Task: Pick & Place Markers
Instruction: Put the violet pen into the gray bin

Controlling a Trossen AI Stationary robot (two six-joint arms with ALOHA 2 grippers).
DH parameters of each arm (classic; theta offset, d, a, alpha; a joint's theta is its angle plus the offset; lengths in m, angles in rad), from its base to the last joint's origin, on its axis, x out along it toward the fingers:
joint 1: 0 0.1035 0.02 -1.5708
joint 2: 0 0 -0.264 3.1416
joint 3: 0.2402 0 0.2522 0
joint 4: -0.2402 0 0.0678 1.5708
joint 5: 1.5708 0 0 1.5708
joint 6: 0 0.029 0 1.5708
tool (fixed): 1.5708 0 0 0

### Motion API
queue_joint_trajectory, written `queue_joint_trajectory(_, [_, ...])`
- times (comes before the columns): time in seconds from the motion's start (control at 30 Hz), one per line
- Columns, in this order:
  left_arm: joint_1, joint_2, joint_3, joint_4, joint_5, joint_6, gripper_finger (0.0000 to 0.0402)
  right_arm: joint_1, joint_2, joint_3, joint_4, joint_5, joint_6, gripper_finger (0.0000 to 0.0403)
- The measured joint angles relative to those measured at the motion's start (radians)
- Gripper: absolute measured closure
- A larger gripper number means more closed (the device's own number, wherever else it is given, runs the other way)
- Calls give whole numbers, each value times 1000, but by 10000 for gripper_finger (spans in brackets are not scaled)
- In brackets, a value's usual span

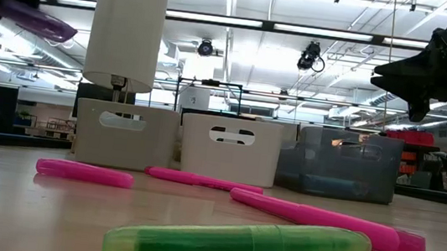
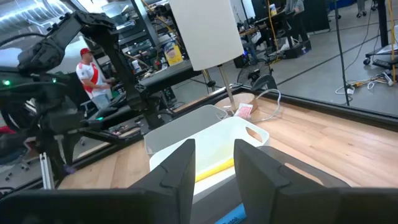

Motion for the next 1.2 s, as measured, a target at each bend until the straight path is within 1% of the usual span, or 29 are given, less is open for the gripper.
queue_joint_trajectory(0.2, [5, -57, 0, -90, -5, -126, 360, 0, 0, 0, 0, 0, 0, 292])
queue_joint_trajectory(0.5, [5, -145, 0, -268, -18, -266, 361, 0, 0, 0, 0, 0, 0, 292])
queue_joint_trajectory(0.6, [4, -170, 0, -289, -56, -310, 361, 0, 0, 0, 0, 0, 0, 292])
queue_joint_trajectory(0.7, [4, -193, 0, -293, -97, -317, 361, 0, 0, 0, 0, 0, 0, 292])
queue_joint_trajectory(1.0, [11, -201, 0, -305, -135, -388, 361, 0, 0, 0, 0, 0, 0, 292])
queue_joint_trajectory(1.2, [92, -184, 1, -305, -162, -421, 361, 0, 0, 0, 0, 0, 0, 292])
